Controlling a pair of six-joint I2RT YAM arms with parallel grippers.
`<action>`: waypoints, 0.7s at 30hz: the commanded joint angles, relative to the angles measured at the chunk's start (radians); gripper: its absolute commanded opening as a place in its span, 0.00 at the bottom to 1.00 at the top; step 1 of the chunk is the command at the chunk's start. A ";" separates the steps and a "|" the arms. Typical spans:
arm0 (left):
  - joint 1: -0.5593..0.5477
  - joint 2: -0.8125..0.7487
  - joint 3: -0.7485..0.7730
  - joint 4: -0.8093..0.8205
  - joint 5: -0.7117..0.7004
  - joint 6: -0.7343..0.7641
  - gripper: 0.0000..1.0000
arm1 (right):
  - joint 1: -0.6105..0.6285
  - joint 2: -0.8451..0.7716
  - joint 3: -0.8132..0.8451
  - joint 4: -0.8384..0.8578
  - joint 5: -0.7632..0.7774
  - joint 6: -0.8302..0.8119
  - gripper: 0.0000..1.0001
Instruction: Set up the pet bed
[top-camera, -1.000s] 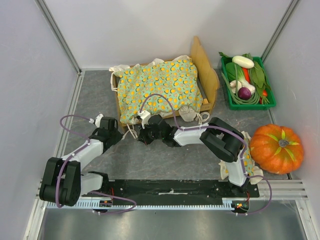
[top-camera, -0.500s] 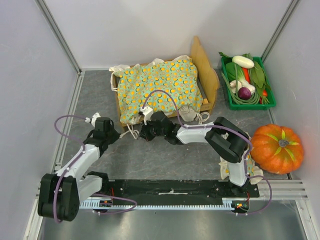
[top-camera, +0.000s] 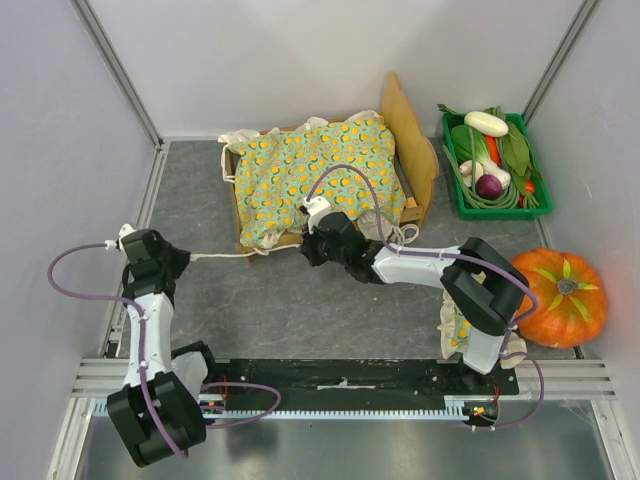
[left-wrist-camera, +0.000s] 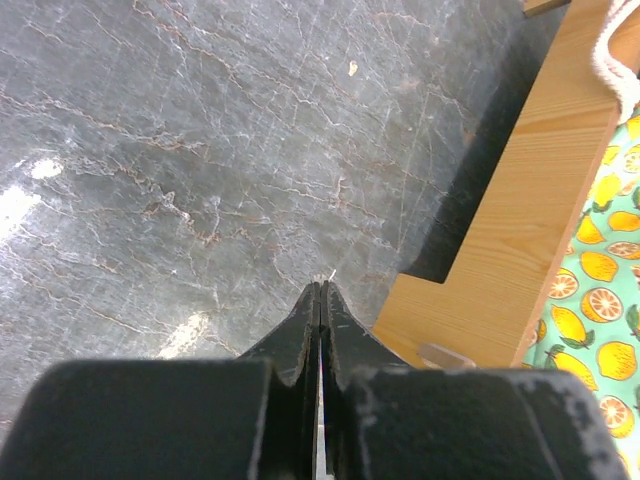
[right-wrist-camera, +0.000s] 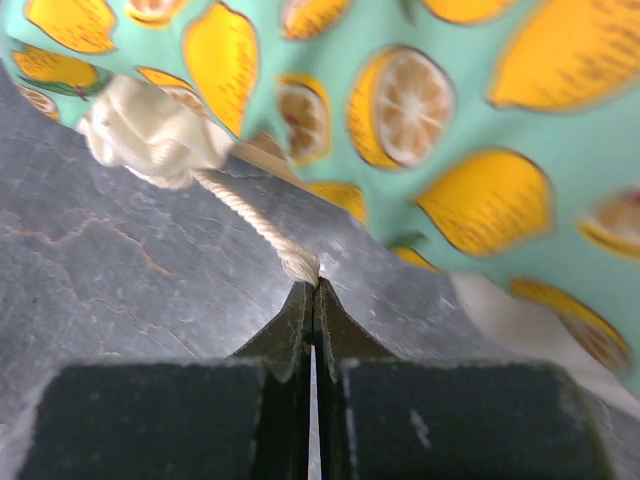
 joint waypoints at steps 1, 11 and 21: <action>0.100 0.001 0.050 -0.006 0.171 0.032 0.02 | -0.006 -0.105 -0.062 -0.011 0.143 0.016 0.00; 0.417 0.069 0.056 0.042 0.418 0.055 0.02 | -0.026 -0.117 -0.059 -0.034 0.174 0.016 0.00; 0.344 0.046 -0.013 0.062 0.610 0.077 0.32 | -0.005 -0.076 -0.004 -0.020 -0.002 0.013 0.00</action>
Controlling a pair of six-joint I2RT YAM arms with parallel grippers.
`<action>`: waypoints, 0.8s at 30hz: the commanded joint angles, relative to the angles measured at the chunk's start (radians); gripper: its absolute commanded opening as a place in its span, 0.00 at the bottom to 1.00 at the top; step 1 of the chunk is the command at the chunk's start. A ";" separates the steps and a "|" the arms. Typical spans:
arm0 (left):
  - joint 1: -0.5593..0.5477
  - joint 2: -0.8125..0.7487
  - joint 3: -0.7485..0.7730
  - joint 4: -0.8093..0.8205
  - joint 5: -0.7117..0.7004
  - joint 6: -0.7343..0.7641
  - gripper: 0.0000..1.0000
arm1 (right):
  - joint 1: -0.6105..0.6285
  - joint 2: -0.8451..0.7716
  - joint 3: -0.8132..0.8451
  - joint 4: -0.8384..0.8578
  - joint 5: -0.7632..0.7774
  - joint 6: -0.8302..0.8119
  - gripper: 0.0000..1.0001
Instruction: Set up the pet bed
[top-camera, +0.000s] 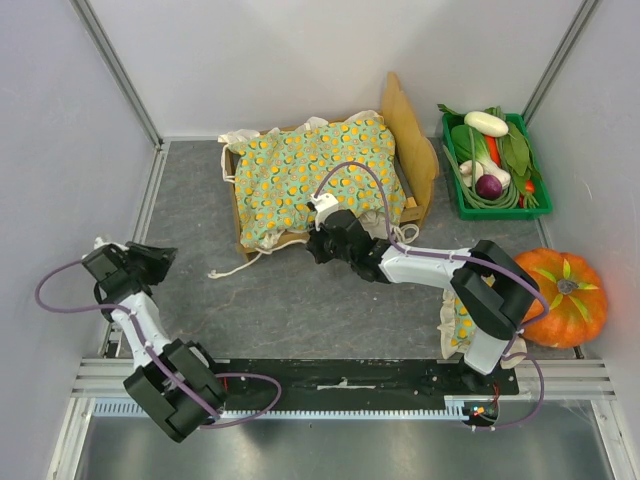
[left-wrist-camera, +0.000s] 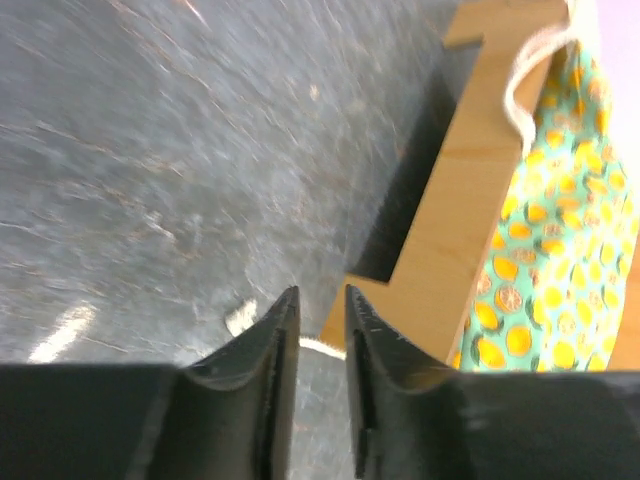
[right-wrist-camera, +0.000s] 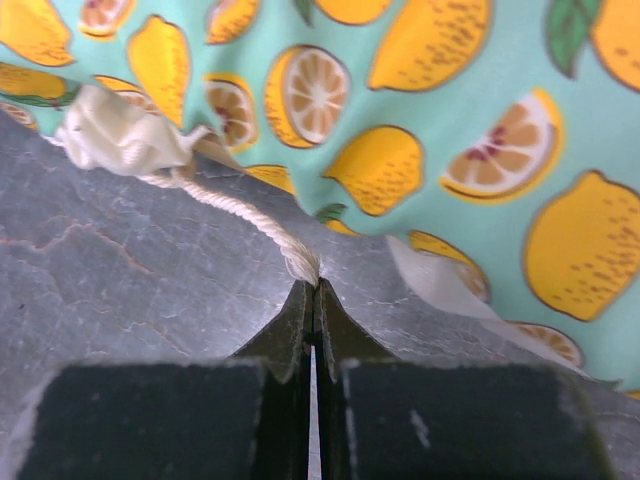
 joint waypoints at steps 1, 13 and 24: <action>-0.126 -0.043 -0.019 -0.014 0.077 0.061 0.39 | 0.018 0.014 0.050 0.025 -0.074 0.006 0.00; -0.559 -0.123 -0.174 -0.028 -0.322 -0.395 0.65 | 0.026 -0.001 0.047 0.028 -0.076 0.030 0.00; -0.648 0.064 -0.184 0.037 -0.412 -0.546 0.66 | 0.027 -0.010 0.036 0.054 -0.100 0.050 0.00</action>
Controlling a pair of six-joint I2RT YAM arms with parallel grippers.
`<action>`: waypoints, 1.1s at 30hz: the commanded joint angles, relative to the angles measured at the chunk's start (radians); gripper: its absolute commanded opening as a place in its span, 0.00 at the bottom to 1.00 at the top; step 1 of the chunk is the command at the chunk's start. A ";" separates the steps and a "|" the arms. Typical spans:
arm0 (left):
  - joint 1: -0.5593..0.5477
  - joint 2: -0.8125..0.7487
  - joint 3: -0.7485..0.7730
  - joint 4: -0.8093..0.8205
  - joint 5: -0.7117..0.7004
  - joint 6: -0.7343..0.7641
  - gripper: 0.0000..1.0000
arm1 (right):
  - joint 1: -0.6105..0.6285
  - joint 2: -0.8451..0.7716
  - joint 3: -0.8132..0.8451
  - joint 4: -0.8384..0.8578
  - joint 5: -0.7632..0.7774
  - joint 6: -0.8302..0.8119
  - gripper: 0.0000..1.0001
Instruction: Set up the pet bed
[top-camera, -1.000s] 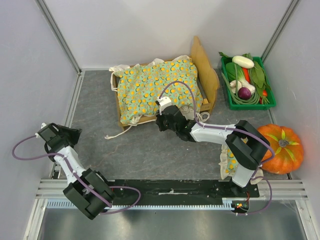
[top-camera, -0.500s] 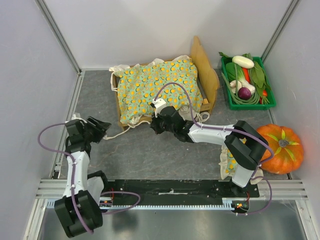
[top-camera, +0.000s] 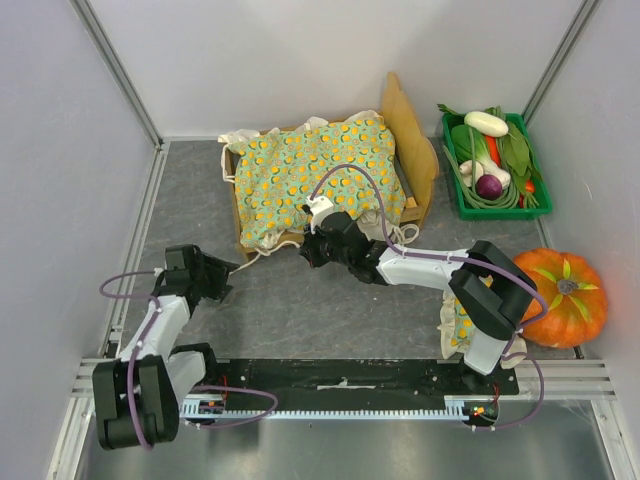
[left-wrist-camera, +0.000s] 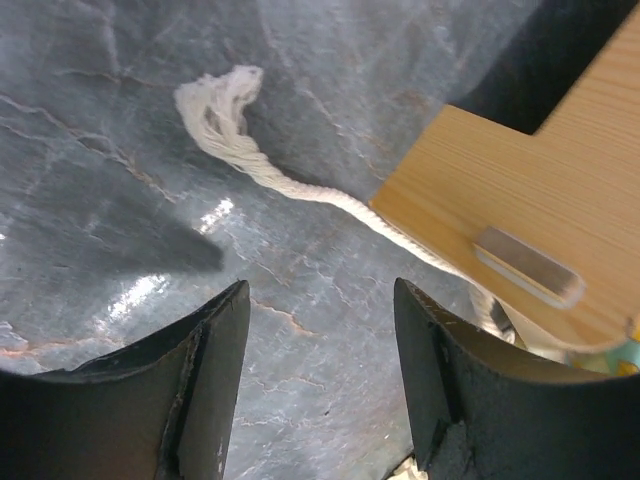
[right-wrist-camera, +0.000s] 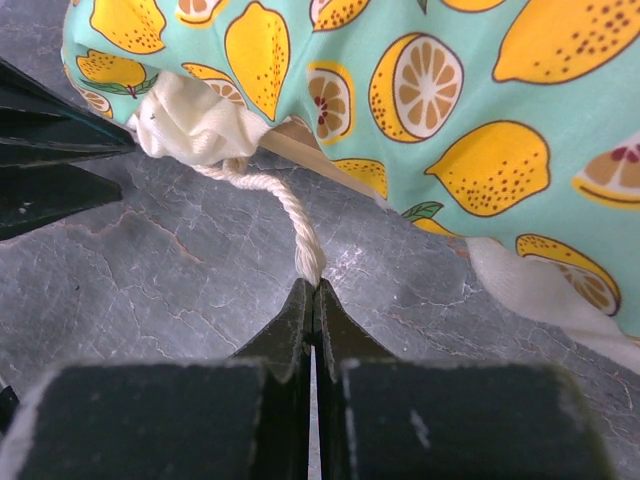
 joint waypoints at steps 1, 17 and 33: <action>-0.010 0.093 -0.001 0.070 -0.063 -0.137 0.66 | 0.002 -0.018 0.021 0.043 -0.018 0.011 0.00; -0.063 0.381 0.142 -0.090 -0.075 -0.326 0.42 | 0.002 -0.007 0.027 0.062 -0.009 0.029 0.00; -0.117 0.502 0.260 -0.308 -0.140 -0.421 0.45 | 0.005 -0.018 0.017 0.106 -0.004 0.047 0.00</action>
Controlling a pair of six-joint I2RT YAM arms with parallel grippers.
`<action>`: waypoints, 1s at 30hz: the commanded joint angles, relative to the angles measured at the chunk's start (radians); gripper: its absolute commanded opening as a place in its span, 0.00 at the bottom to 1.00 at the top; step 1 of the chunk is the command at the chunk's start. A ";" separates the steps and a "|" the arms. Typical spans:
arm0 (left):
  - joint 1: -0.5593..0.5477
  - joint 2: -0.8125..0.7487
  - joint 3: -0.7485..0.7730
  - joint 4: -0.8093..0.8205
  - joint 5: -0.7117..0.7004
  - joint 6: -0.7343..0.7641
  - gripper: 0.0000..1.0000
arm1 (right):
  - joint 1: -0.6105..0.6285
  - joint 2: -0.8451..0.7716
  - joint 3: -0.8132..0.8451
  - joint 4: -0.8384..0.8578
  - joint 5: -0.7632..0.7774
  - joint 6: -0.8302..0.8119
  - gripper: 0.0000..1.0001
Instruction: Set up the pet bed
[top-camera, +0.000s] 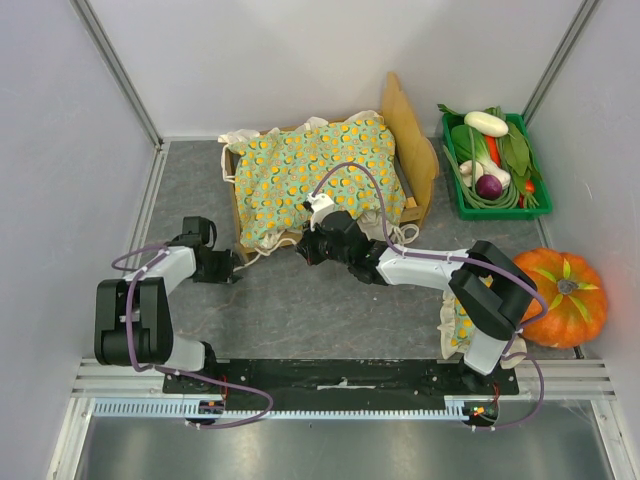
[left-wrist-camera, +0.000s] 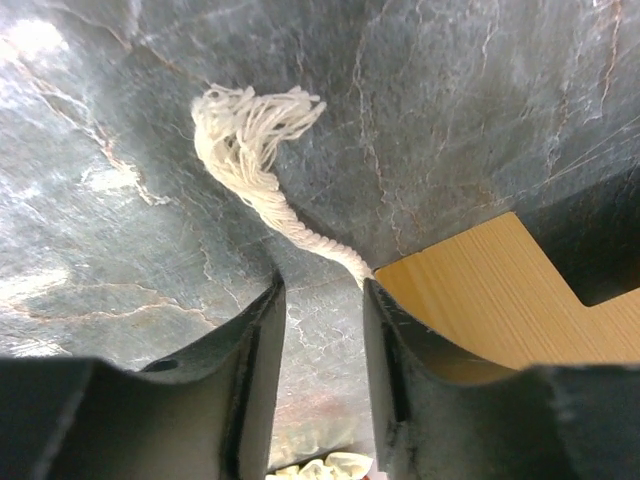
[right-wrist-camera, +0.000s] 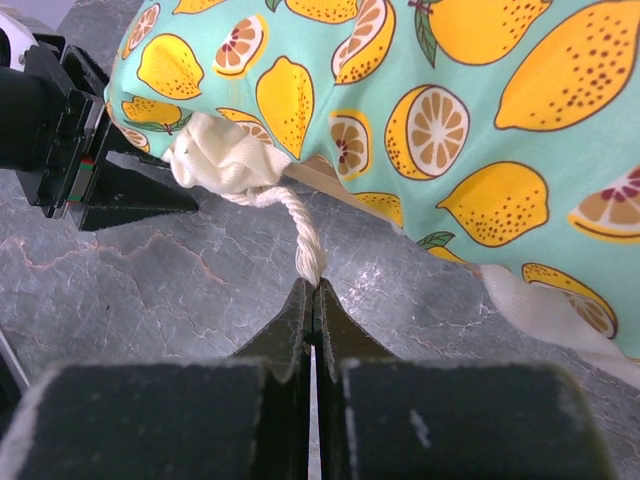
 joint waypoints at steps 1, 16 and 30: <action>-0.026 0.029 -0.035 -0.088 -0.050 -0.086 0.49 | 0.002 -0.017 0.017 0.053 0.004 0.006 0.00; -0.104 0.047 0.037 -0.109 -0.063 -0.354 0.53 | 0.003 0.003 0.031 0.050 -0.018 0.012 0.00; -0.107 -0.125 -0.070 -0.080 -0.152 -0.477 0.56 | 0.003 -0.001 0.024 0.048 -0.019 0.009 0.00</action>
